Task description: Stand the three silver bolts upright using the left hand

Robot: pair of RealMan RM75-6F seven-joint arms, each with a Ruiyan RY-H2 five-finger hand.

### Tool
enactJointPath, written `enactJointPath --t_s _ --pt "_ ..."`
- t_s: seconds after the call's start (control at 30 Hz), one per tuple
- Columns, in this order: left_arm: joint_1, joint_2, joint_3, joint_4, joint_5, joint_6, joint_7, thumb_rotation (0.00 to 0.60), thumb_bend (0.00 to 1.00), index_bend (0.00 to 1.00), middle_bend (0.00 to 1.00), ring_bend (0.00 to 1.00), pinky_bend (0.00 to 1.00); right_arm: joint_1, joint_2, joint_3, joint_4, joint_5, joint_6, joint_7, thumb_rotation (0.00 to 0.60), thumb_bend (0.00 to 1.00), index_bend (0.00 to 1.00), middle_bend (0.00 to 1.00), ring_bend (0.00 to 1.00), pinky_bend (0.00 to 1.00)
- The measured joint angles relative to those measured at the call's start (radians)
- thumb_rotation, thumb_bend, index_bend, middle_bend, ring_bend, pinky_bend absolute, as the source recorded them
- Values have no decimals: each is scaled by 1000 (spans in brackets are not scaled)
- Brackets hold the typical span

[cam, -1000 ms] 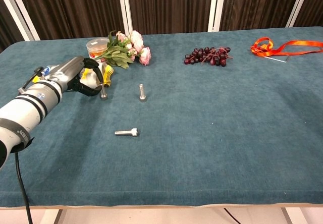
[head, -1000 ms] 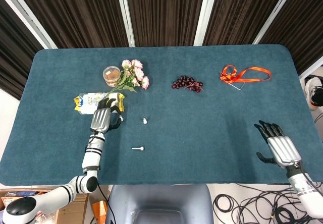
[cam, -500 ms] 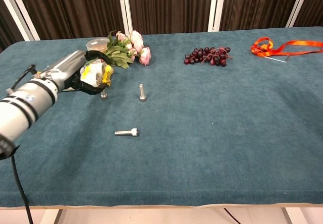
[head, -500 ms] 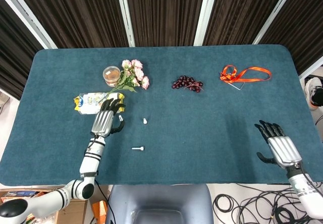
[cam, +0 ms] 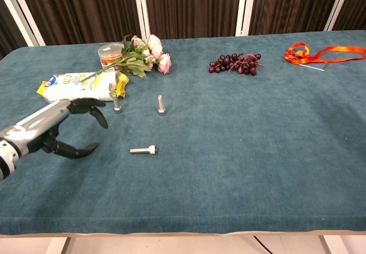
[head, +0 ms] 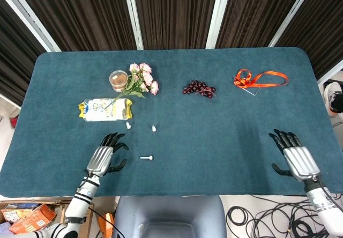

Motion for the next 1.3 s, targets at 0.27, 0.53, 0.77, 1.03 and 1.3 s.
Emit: enactJointPath --t_s 0.27,0.53,0.77,1.03,1.3 --pt "2 -76 -5 103 -2 -47 -86 600 362 430 118 21 3 7 -6 1 7 6 -17 -5 600 236 0 0 0 0" --pt "-11 -135 -7 155 29 -75 -105 600 359 440 119 21 5 9 -9 2 1 13 -23 -18 600 236 0 0 0 0" --pt "-36 -185 -25 179 29 -108 -89 600 358 427 119 22 8 10 -9 1 0 14 -26 -19 600 236 0 0 0 0" --pt "-50 -218 -47 218 28 -110 -59 600 357 440 119 22 8 5 -1 1 3 13 -18 -3 600 236 0 0 0 0" --pt "-55 -231 -58 236 21 -122 -63 600 368 489 120 23 8 3 2 0 5 10 -15 5 600 236 0 0 0 0"
